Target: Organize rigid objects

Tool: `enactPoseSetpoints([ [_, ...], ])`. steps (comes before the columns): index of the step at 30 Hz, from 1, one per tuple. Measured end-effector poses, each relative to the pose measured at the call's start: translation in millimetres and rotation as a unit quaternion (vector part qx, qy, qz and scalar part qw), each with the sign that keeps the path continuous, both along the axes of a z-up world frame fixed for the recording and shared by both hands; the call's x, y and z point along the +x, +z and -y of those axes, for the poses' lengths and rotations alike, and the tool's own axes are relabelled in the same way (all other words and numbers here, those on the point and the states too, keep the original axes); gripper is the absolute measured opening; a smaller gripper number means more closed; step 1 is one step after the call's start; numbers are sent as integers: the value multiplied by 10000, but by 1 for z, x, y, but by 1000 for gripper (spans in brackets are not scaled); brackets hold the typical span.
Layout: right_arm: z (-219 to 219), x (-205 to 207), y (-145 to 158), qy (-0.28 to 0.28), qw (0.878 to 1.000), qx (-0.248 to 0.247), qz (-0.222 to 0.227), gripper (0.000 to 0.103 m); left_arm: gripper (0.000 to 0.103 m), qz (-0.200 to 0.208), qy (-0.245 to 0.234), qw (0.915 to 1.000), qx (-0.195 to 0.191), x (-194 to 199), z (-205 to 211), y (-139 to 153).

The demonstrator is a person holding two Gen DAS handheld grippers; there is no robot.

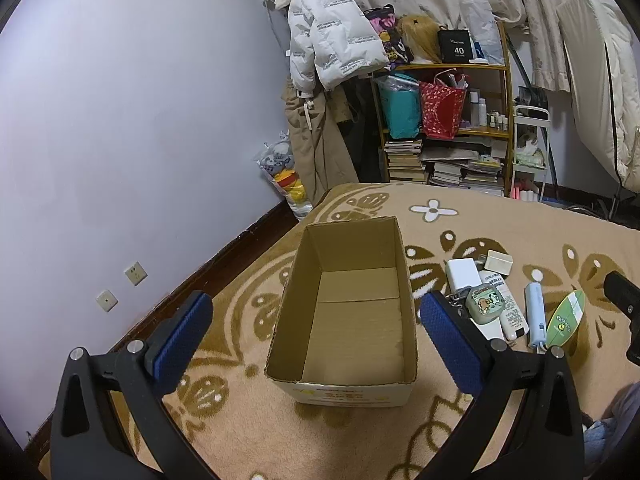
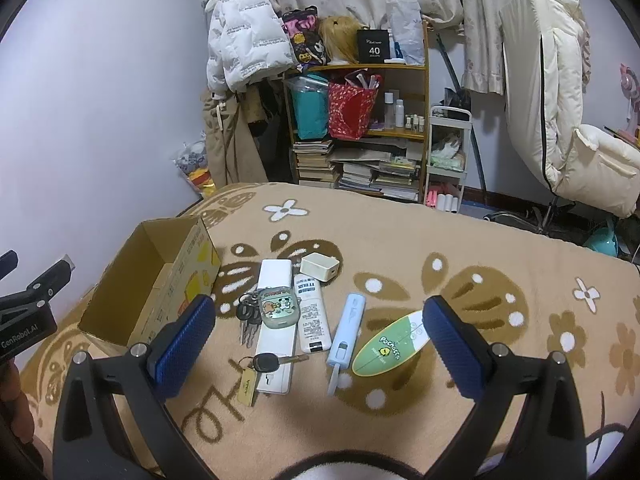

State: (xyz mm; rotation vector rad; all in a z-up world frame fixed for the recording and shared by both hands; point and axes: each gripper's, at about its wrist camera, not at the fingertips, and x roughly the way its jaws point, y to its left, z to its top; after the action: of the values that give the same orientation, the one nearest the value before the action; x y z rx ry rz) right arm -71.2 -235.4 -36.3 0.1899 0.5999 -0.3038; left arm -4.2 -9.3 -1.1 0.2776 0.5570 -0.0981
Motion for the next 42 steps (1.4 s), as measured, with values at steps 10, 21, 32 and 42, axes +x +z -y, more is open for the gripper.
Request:
enactPoseSetpoints([
  [10,-1,2,0,-4,10000,-6,-15,103,103,-8,59,10000,-19,2,-3,-3],
  [21,-3,4,-1,34,10000,27,-75,103,103,7,99,10000,2,1,-2,-4],
  [32,-4,4,-3,46,9999,33,-84,103,103,-26,110,9999,-25,2,-3,-3],
  [42,-4,4,-3,50,9999,28,-91,103,103,-25,121,9999,-31,2,-4,-2],
])
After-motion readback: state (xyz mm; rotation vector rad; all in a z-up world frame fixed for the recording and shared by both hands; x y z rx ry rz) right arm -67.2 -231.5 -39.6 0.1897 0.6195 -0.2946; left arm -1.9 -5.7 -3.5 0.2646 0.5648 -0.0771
